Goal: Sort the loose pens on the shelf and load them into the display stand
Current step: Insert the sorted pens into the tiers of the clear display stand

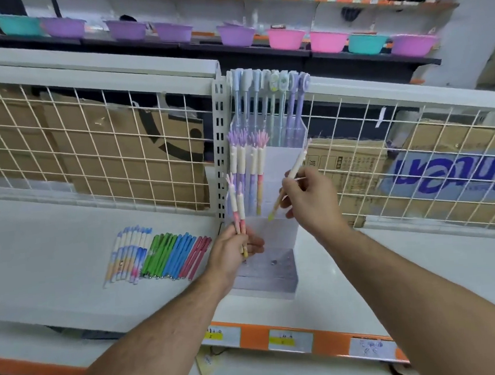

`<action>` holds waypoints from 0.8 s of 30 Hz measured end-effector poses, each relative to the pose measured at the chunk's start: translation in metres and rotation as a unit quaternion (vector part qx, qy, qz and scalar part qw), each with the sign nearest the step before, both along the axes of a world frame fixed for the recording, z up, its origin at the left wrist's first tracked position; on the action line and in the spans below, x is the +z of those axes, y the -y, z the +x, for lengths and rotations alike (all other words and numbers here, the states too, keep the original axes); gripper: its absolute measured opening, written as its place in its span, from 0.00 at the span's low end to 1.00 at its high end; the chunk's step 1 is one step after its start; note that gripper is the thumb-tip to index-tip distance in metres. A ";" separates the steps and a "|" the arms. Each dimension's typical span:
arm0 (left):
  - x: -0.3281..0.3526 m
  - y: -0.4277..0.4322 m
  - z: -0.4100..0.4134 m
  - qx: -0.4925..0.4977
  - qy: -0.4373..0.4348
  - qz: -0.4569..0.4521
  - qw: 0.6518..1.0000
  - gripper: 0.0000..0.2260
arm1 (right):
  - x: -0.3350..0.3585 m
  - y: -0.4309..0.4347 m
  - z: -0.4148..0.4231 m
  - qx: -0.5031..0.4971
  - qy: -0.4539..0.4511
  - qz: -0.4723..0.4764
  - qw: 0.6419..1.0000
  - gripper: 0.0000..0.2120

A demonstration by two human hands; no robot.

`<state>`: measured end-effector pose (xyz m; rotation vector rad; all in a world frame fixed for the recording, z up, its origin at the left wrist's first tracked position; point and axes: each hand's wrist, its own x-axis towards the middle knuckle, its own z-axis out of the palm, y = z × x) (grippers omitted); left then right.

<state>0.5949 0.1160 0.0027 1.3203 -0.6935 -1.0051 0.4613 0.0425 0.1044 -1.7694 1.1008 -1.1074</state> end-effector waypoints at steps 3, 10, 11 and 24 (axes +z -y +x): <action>0.000 0.001 0.000 -0.004 -0.009 -0.010 1.000 0.10 | 0.025 0.010 0.008 -0.022 0.001 -0.016 1.000 0.07; -0.002 0.000 0.005 -0.015 0.007 -0.016 1.000 0.11 | 0.036 0.031 0.027 -0.059 -0.053 -0.051 0.996 0.08; -0.002 0.000 0.005 -0.018 0.013 -0.014 1.000 0.11 | 0.035 0.032 0.029 -0.061 -0.062 -0.053 0.995 0.08; 0.003 -0.003 0.004 -0.033 0.035 -0.008 0.999 0.10 | 0.018 0.044 0.040 -0.037 -0.195 -0.032 0.980 0.09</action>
